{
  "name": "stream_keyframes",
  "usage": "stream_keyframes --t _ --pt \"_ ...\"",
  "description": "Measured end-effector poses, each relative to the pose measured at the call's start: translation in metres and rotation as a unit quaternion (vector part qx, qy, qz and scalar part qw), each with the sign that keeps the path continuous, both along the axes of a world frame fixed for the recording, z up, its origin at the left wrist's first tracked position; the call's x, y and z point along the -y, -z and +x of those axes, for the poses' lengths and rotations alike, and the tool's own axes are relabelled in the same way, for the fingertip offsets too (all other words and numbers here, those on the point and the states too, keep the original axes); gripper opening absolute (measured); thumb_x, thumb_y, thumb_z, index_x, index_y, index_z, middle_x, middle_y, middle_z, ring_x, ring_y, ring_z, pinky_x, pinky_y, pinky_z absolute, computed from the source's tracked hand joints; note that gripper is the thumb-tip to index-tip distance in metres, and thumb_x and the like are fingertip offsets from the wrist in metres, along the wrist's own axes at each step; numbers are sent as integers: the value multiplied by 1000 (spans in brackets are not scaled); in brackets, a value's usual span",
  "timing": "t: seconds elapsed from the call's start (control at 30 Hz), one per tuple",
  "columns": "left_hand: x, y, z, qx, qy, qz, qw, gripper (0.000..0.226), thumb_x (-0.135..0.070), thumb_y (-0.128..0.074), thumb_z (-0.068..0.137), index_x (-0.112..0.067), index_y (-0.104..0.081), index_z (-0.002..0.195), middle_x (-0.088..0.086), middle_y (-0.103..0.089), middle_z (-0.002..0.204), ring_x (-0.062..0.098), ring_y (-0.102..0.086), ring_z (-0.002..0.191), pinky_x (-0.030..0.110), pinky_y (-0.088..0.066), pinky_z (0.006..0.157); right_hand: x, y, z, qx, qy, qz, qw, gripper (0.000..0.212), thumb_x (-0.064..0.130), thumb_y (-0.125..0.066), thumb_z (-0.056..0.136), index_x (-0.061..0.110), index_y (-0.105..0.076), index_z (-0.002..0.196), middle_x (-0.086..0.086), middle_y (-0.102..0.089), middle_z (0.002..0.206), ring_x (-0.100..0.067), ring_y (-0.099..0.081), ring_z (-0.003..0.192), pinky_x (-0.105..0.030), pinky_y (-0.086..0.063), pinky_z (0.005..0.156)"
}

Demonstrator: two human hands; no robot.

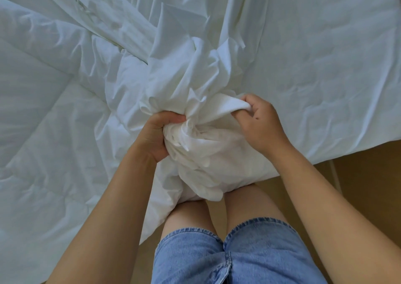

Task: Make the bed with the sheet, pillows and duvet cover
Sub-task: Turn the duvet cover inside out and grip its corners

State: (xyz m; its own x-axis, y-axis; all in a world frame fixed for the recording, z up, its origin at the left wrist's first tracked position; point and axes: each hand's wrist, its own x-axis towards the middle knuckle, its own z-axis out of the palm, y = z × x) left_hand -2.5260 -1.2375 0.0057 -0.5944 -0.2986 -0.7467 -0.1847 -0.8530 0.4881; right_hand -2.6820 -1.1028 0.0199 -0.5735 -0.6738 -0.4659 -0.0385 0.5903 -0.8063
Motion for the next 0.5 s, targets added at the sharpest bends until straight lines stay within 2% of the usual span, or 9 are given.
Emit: stream_keyframes --t 0.07,0.13,0.23,0.3,0.37,0.43,0.5 --pt "0 -1 -3 -11 19 -18 1000 32 -15 -69 47 -17 -76 78 4 -70 79 23 -69 75 34 -56 68 10 -1 2 24 -25 -10 999 18 22 -56 89 24 -54 71 19 -50 59 2 -44 54 -9 -34 50" --pt "-4 0 -4 -24 14 -23 999 34 -15 -68 49 -16 -75 82 4 -70 83 23 -68 79 34 -56 71 21 4 7 42 -38 8 998 9 26 -55 89 25 -60 81 19 -58 70 5 -53 65 -6 -38 55" --pt "-10 3 -1 -38 -29 -2 999 36 -16 -66 48 -16 -75 82 4 -70 82 23 -68 79 34 -56 72 32 11 10 42 -40 51 997 17 32 -49 93 29 -59 81 17 -58 77 -5 -56 78 -18 -39 63" --pt "-12 5 3 -56 -41 6 998 32 -15 -65 49 -17 -76 79 3 -70 78 21 -69 76 34 -56 70 37 14 6 29 -40 96 994 27 35 -44 95 22 -61 79 10 -58 73 -15 -55 78 -26 -38 61" --pt "-12 5 5 -67 -53 21 996 35 -12 -73 42 -15 -75 77 3 -70 75 20 -69 74 33 -56 68 39 16 1 37 -24 120 992 33 37 -45 95 15 -66 83 1 -62 77 -21 -57 80 -30 -41 65" --pt "-12 6 5 -72 -62 26 995 37 -11 -78 41 -15 -76 77 2 -71 76 19 -69 74 31 -56 69 40 16 -1 36 -14 112 993 30 36 -51 92 19 -62 70 3 -59 69 -18 -54 72 -27 -40 62" --pt "-11 7 4 -59 -75 18 995 23 -6 -69 55 -17 -77 74 1 -71 74 17 -69 74 31 -56 69 41 14 4 -13 11 85 996 36 29 -57 88 19 -47 55 7 -44 54 -12 -41 56 -18 -30 49"
